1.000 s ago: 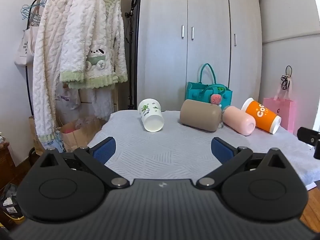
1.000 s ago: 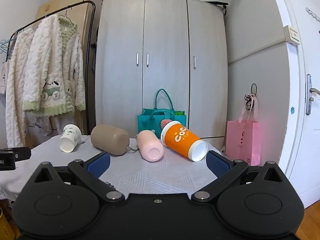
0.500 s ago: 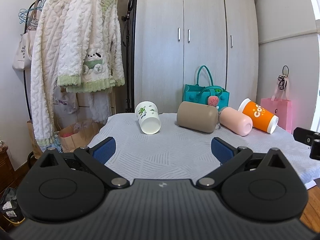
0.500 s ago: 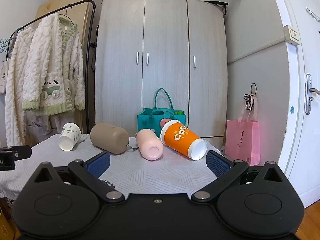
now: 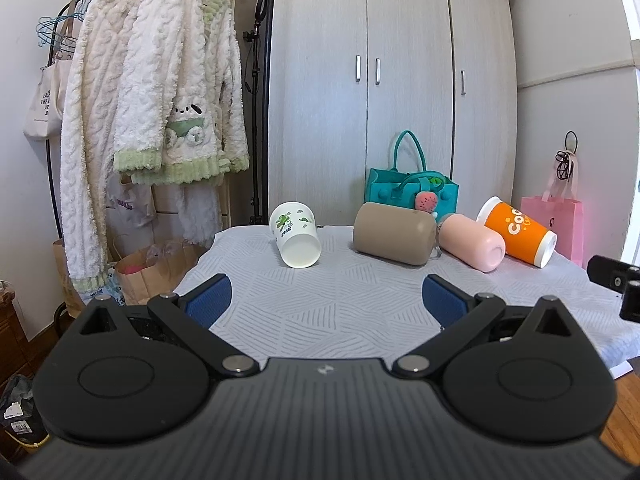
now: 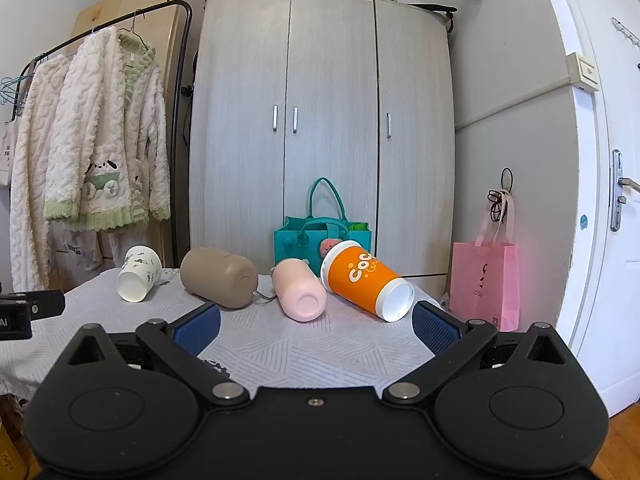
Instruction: Flip cup upright
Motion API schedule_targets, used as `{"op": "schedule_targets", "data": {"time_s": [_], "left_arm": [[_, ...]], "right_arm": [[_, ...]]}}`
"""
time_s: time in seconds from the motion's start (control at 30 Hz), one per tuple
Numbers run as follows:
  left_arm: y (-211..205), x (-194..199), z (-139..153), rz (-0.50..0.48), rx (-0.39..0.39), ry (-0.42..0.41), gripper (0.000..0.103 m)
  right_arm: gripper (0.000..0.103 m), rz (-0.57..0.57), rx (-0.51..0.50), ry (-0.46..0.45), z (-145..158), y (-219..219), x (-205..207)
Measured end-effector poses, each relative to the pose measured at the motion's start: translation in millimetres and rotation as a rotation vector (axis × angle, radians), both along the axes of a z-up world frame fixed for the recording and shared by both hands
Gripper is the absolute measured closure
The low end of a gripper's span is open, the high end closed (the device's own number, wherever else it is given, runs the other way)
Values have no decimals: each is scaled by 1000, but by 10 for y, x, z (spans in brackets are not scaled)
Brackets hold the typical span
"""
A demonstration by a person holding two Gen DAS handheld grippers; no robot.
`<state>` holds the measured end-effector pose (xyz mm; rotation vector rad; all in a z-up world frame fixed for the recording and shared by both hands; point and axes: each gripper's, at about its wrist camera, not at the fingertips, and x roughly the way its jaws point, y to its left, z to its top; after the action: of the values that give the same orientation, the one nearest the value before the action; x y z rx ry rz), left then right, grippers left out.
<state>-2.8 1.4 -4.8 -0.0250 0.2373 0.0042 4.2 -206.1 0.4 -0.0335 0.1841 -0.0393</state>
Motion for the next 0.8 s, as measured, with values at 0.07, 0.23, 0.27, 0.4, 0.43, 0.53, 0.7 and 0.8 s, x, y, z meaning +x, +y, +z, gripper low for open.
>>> {"op": "schedule_targets", "data": {"time_s": [0.07,0.23,0.27,0.4,0.43,0.53,0.7,0.8], "left_arm": [[-3,3,3,2,2,2,0],[-1,6,1,3,1,0,0],[-1,5,0,4,1,1,0],[13,-1,14,10,-13,-12,0],[18,-3,19,7,-11,-13,0],[17,-7,18,5,-8,-13,0],[15,-3,17,-2,-6,-2,0],[14,-1,22,-1,-6,0,0]], "right_arm": [[0,-1,-2,1,-1,7,4],[0,-5,-1,-1,0,11,7],[0,-8,2,-5,0,8,3],[0,-7,4,-2,-1,5,11],[0,-9,2,-3,-1,11,10],[0,-11,5,-3,3,10,14],[0,-11,-2,-1,-4,7,16],[0,-12,0,-1,-9,2,13]]}}
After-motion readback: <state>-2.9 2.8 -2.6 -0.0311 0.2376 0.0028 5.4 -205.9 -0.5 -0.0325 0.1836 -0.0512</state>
